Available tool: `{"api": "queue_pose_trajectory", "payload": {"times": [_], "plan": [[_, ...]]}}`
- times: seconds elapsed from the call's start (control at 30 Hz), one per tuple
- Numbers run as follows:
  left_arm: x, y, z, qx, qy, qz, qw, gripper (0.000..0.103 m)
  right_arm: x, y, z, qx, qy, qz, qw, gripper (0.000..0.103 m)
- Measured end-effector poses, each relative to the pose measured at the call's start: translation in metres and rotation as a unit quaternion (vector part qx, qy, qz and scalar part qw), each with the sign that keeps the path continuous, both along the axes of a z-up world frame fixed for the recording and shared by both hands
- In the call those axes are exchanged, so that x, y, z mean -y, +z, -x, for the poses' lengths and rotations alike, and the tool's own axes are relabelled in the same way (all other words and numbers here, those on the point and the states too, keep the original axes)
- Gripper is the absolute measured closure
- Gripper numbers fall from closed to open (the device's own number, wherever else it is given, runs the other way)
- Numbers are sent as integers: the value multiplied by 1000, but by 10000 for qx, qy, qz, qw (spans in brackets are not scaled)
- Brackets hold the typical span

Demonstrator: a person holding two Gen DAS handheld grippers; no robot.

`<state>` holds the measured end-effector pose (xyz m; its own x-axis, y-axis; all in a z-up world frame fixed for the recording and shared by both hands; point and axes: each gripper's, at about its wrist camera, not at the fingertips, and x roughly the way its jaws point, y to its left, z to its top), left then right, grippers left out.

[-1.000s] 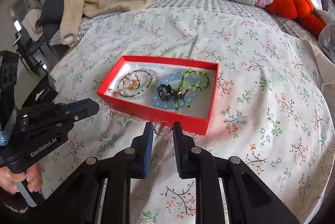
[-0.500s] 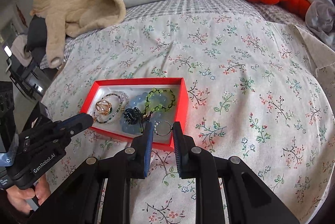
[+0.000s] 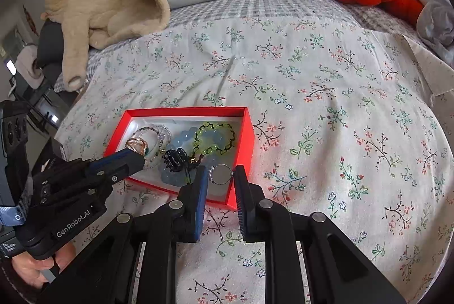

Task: Organize jewelry
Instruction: 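Carry the gold earring with the left tool while the right tool carries the silver ring into the box, then open both tools over the box and withdraw them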

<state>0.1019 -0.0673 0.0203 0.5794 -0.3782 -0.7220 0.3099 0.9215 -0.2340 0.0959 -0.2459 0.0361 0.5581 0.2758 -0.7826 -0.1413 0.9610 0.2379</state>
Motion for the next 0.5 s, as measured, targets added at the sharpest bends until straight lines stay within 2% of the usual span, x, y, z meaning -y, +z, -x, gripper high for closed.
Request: {"api": "queue_pose_trajectory", "payload": {"times": [0.17,0.33,0.5], "plan": [[-3,4,3,13,35,-69,10000,75,1,1,-2,14,-1,3,10000,83],[-7,8,11,77,135,-328,9993,67,0,1,-4,15,-12,-24,10000,83],[-12,8,15,79,170,-445,9988,53,-3,-1,-9,36,-2,-63,10000,82]]}}
